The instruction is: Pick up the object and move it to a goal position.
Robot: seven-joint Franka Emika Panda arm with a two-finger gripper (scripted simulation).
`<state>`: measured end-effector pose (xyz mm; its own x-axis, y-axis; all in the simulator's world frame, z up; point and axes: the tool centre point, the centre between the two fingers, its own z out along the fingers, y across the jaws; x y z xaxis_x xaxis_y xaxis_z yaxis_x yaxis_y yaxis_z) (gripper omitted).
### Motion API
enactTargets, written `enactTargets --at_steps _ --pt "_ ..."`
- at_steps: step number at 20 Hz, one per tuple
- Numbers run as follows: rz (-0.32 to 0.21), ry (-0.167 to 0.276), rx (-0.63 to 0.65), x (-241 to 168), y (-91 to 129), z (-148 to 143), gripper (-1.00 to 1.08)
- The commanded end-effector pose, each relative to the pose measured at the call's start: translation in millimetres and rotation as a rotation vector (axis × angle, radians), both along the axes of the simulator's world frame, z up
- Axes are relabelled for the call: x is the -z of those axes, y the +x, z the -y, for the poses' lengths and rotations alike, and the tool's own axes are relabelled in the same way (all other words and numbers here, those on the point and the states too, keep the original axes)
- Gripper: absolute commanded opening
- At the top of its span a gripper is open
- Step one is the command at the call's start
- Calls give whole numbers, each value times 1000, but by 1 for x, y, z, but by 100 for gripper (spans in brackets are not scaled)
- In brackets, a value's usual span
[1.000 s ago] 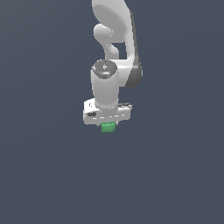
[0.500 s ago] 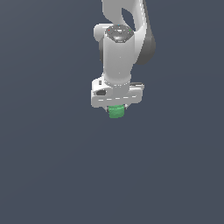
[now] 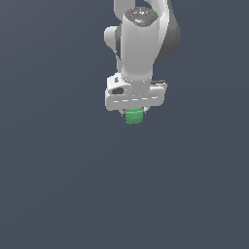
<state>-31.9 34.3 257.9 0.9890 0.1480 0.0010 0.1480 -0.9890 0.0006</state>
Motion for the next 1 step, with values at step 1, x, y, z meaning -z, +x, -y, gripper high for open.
enactTargets --at_steps 1 --pt "-1 0 1 -1 0 0 -100"
